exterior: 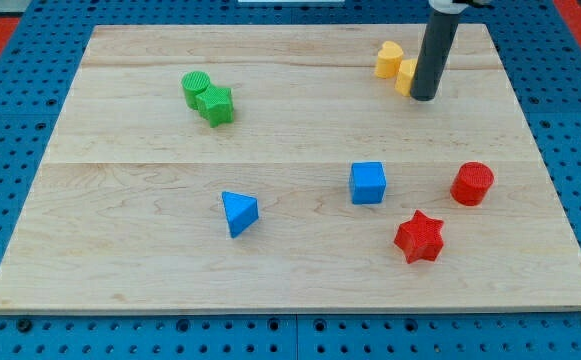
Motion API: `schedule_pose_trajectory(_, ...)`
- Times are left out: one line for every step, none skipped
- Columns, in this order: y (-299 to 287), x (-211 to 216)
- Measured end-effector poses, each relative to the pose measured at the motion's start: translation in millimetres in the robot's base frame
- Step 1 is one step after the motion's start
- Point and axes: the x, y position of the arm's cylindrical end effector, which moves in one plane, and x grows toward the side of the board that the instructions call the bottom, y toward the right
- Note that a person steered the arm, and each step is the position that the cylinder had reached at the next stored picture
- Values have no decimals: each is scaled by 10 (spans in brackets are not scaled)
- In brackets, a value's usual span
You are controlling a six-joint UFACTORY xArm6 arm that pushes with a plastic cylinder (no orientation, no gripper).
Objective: Move the blue cube closer to the blue triangle
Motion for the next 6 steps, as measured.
schedule_pose_trajectory(0, -170)
schedule_pose_trajectory(-11, 119)
schedule_pose_trajectory(-109, 564)
schedule_pose_trajectory(-299, 1057)
schedule_pose_trajectory(-551, 1433)
schedule_pose_trajectory(-1121, 1756)
